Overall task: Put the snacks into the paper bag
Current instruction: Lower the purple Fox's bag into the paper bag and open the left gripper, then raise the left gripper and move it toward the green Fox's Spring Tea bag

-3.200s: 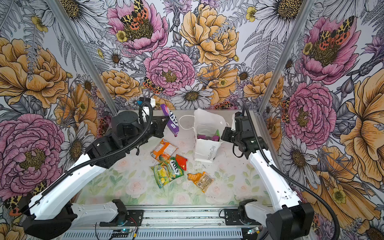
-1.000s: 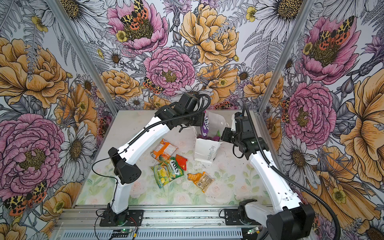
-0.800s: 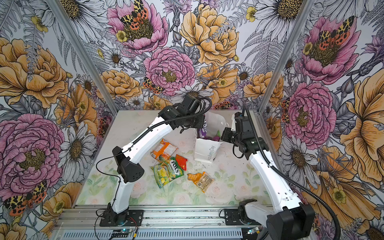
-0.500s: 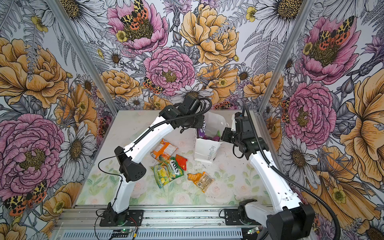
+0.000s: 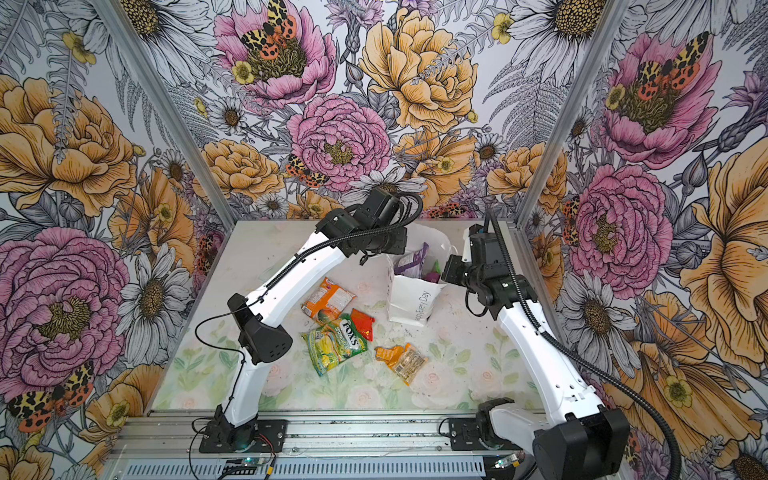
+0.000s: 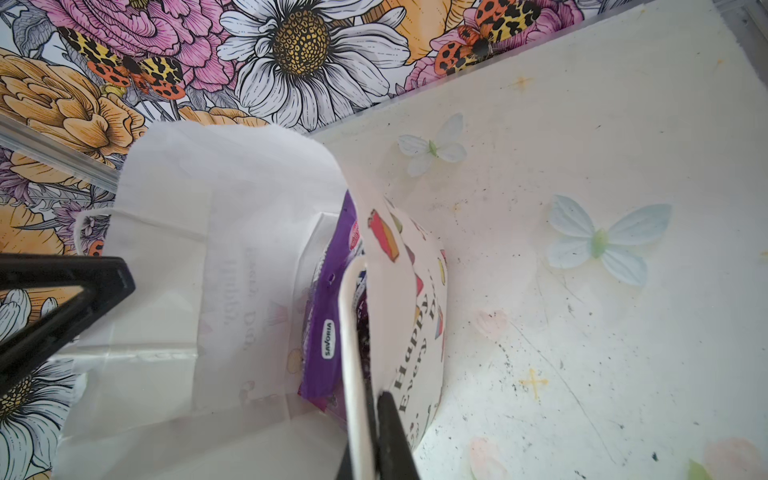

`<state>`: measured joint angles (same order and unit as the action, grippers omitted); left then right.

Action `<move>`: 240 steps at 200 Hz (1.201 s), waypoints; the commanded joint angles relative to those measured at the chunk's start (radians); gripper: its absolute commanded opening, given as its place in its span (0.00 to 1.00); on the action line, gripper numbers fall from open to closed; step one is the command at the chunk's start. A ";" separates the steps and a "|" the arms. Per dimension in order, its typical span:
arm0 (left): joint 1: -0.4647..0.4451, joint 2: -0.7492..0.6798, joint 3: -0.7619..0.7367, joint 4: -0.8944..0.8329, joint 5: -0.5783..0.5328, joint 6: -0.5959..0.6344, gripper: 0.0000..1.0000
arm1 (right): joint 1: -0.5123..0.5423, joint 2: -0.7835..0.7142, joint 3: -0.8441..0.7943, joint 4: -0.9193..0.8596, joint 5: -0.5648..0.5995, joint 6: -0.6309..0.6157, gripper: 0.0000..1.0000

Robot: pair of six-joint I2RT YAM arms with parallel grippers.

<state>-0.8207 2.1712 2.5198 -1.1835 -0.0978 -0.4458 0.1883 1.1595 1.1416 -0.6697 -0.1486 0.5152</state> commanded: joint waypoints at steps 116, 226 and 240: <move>-0.038 -0.245 -0.146 0.036 -0.216 0.085 0.32 | -0.007 -0.012 0.009 0.016 -0.006 0.000 0.00; 0.099 -0.927 -1.103 0.237 -0.379 -0.235 0.54 | -0.008 -0.017 0.009 0.014 0.000 -0.001 0.00; 0.110 -0.975 -1.209 0.236 -0.352 -0.331 0.60 | -0.007 -0.014 0.004 0.013 0.000 0.000 0.00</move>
<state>-0.7422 1.2617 1.4548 -0.9600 -0.4492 -0.5835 0.1883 1.1595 1.1416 -0.6693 -0.1482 0.5152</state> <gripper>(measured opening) 0.545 0.048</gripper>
